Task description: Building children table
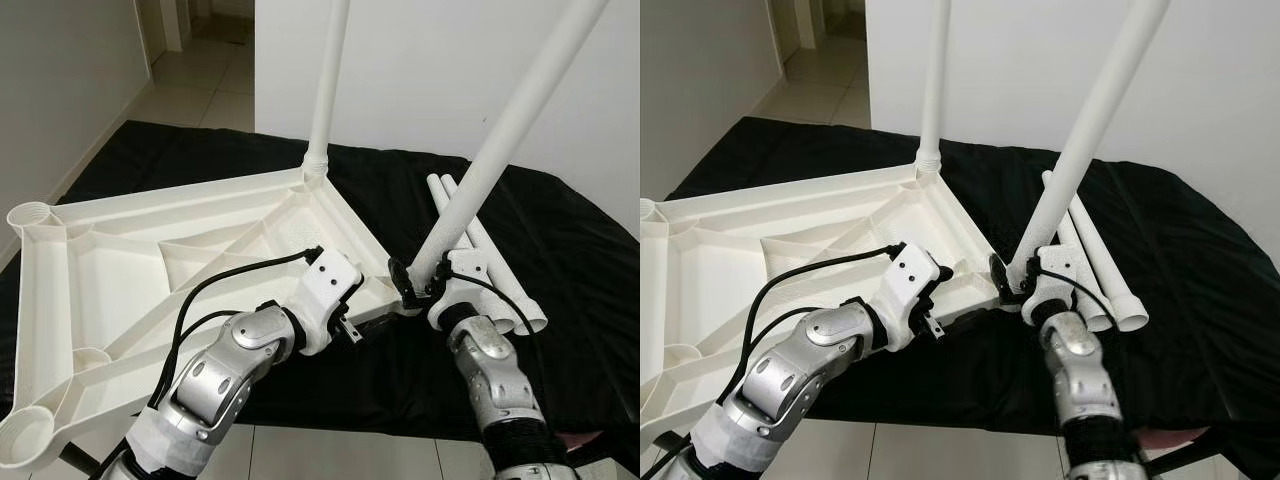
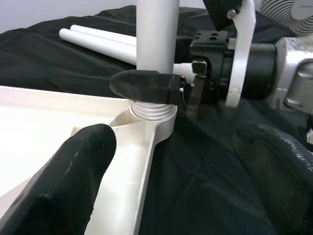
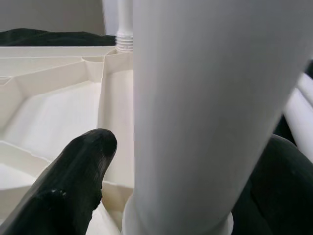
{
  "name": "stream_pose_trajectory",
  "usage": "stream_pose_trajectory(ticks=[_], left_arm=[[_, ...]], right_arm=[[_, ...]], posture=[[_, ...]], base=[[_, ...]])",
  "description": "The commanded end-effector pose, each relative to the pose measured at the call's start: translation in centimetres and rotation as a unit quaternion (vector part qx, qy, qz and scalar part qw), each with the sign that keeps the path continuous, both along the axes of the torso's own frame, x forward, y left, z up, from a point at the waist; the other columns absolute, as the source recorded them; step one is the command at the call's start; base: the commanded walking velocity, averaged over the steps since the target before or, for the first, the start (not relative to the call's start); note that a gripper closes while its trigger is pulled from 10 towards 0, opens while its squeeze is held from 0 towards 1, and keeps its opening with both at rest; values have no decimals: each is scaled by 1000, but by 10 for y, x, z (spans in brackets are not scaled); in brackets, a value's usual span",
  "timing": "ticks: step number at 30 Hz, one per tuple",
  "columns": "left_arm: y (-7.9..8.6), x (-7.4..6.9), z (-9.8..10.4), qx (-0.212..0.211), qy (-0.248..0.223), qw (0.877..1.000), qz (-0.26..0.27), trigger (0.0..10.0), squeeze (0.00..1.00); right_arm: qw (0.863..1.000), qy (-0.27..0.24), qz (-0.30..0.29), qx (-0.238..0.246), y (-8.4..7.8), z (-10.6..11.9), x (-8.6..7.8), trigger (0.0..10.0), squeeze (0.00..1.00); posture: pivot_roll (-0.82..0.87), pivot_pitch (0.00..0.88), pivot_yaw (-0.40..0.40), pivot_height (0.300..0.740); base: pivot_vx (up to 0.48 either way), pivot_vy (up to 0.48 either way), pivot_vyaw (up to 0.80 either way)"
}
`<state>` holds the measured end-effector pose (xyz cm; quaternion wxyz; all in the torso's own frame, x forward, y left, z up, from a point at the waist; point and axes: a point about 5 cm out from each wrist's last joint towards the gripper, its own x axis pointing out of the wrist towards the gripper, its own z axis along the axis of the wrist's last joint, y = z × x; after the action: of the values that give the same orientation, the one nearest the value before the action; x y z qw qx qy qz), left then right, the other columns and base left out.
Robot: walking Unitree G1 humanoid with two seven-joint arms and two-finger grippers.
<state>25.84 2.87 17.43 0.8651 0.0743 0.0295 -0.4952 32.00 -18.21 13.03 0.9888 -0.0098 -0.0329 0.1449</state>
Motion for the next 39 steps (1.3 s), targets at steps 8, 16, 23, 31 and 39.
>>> stream_pose_trajectory(ticks=[8, 16, 23, 31, 39], left_arm=[[-4, -2, 1, 4, 2, 1000, -30, 10000, 0], [-4, -1, 2, 5, -1, 1000, -29, 10000, 0], [-3, -1, 2, 4, -1, 1000, -27, 10000, 0], [-3, -2, 2, 3, 0, 1000, -26, 10000, 0], [-5, -4, 0, 0, 5, 1000, -29, 10000, 0]], right_arm=[[996, 3, 77, -50, -3, -1, 15, 10000, 0], [991, 33, 109, -65, -7, -8, 21, 314, 0], [993, 56, 100, -42, -13, -21, 18, 0, 0], [996, 72, 55, 2, -8, -35, 11, 10000, 0], [994, 94, -54, -11, 7, -41, 5, 10000, 0]], posture=[[-9, 0, -65, 740], [-5, 0, -65, 740], [-3, 0, -71, 740], [-8, 0, -77, 740], [-18, 0, -82, 740]], base=[[0, 0, 0], [0, 0, 0], [0, 0, 0], [0, 0, 0], [0, 0, 0]])
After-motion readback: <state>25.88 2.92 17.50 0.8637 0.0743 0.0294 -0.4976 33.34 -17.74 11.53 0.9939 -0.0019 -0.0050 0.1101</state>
